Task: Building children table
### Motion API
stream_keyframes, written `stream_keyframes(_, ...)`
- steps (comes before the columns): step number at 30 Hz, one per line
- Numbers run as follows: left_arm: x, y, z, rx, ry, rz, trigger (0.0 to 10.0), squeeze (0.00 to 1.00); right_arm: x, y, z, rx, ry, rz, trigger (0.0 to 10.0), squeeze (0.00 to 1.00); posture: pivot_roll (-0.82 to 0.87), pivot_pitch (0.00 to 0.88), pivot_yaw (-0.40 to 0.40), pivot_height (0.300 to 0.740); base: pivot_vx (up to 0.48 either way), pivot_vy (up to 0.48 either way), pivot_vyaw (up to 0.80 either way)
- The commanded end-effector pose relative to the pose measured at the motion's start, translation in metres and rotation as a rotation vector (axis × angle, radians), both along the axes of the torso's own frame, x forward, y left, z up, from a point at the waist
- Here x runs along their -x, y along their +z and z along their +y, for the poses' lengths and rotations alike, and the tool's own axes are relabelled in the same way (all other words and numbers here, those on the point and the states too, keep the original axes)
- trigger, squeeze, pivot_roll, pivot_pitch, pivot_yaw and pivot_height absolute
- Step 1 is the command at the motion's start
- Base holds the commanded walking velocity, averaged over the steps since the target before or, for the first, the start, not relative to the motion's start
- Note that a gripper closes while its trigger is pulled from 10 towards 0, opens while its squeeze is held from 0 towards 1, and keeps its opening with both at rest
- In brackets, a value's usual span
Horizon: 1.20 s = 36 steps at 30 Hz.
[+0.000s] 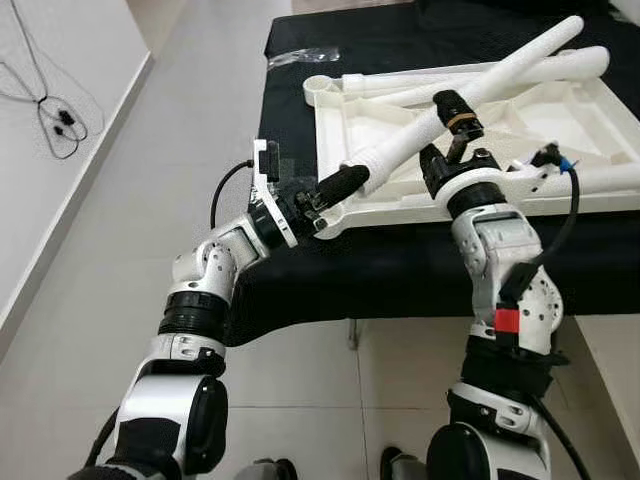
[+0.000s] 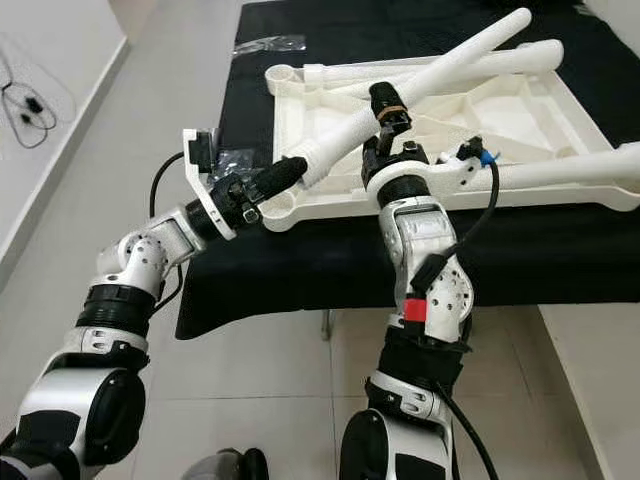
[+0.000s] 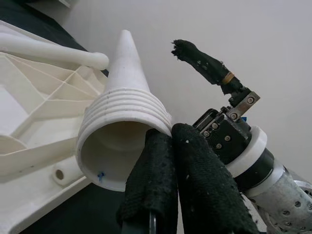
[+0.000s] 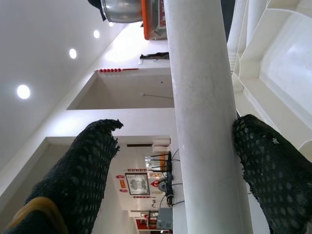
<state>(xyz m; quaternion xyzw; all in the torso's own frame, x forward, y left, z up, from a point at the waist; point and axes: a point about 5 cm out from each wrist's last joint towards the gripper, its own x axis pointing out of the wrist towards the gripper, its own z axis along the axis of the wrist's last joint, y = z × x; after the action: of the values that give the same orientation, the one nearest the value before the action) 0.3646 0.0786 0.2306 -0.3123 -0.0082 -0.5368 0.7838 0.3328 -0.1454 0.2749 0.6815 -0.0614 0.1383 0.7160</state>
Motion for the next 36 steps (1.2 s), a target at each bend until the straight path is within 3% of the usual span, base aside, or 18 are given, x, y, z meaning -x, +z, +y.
stream_keyframes(1,-0.003,0.001,0.007,-0.012,0.027,0.004,0.0,0.00,0.008,-0.010,0.039,-0.126,0.129,0.019,10.0,0.00,0.00,0.198,0.038,0.740,0.000,0.000,0.00)
stream_keyframes(7,-0.003,0.001,0.012,-0.023,0.035,0.004,0.0,0.00,0.009,-0.017,0.032,-0.117,0.113,0.039,10.0,0.00,0.00,0.198,0.039,0.740,0.000,0.000,0.00)
stream_keyframes(18,0.004,-0.005,0.005,-0.040,0.014,0.002,0.0,0.00,0.004,-0.019,0.027,-0.078,0.104,0.041,10.0,0.00,0.00,0.195,0.027,0.740,0.000,0.000,0.00)
stream_keyframes(36,0.000,-0.006,0.023,-0.085,0.064,-0.015,0.0,0.00,0.013,-0.032,0.008,0.006,0.087,0.081,10.0,0.00,-0.01,0.171,0.022,0.740,0.000,0.000,0.00)
